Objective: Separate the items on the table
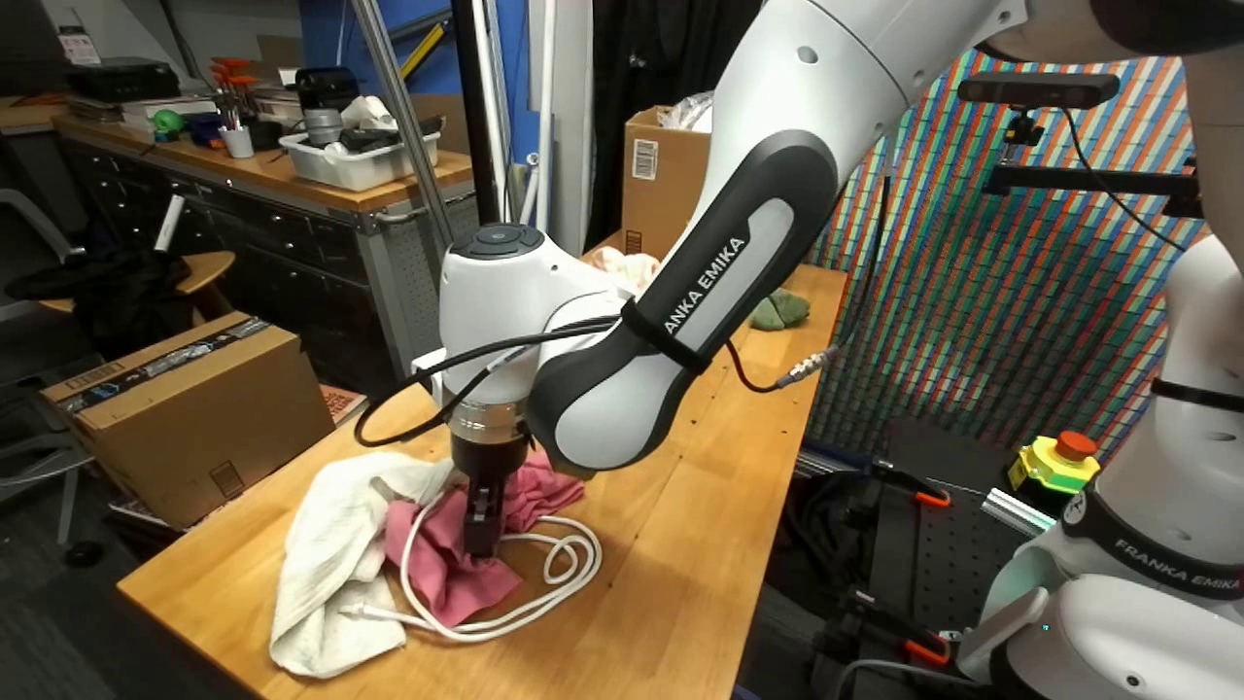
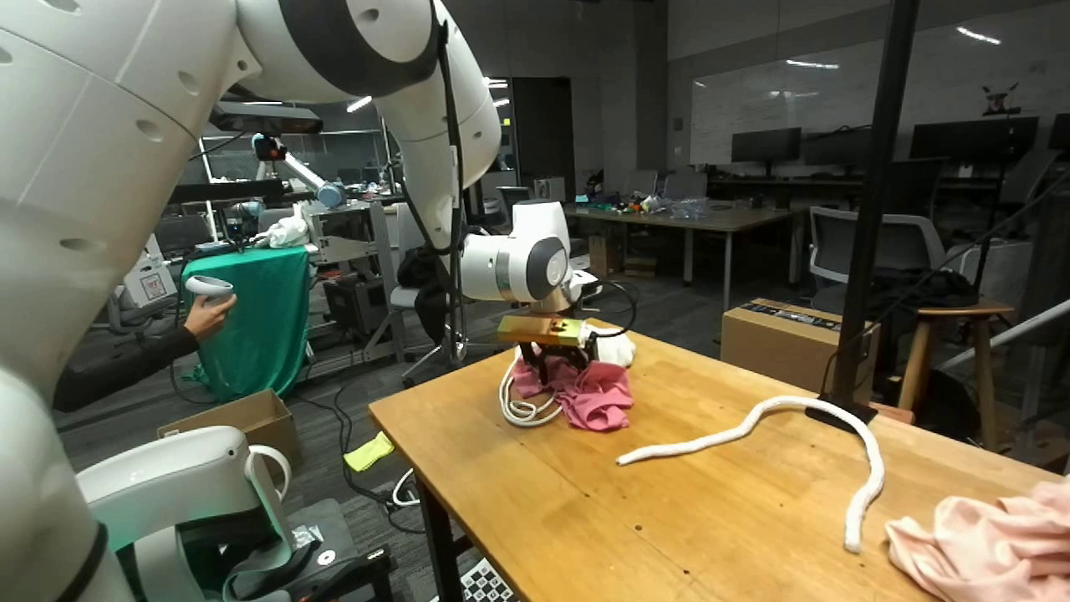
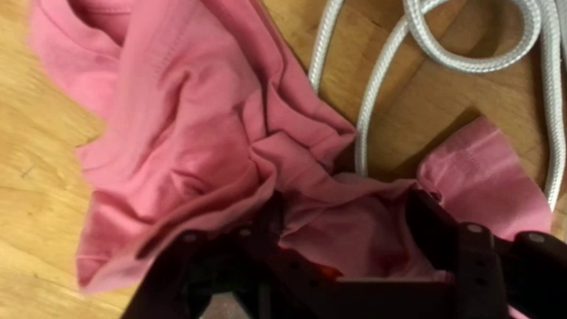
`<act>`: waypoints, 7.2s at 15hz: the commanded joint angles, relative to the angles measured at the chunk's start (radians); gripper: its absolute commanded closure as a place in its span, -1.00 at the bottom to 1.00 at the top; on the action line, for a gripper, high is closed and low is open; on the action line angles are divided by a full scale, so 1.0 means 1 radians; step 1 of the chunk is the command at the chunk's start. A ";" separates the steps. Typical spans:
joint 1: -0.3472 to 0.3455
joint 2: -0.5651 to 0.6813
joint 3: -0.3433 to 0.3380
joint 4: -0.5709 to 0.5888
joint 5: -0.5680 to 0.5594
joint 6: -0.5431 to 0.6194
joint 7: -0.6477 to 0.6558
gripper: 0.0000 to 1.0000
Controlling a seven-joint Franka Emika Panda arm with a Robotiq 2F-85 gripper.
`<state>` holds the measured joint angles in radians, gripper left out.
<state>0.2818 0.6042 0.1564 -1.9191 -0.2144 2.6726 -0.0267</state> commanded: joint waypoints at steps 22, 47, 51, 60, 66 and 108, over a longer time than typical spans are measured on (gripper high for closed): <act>0.015 -0.494 -0.046 -0.290 -0.124 -0.128 0.200 0.89; -0.309 -0.749 -0.086 -0.594 -0.382 -0.316 0.472 0.89; -0.337 -0.717 -0.110 -0.595 -0.403 -0.328 0.507 0.88; -0.340 -0.594 -0.162 -0.543 -0.410 -0.324 0.564 0.23; -0.329 -0.590 -0.177 -0.522 -0.401 -0.323 0.581 -0.70; -0.015 -0.115 -0.038 -0.243 -0.091 0.008 0.213 -1.00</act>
<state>0.2488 0.4550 0.1412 -2.1969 -0.3419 2.6620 0.2196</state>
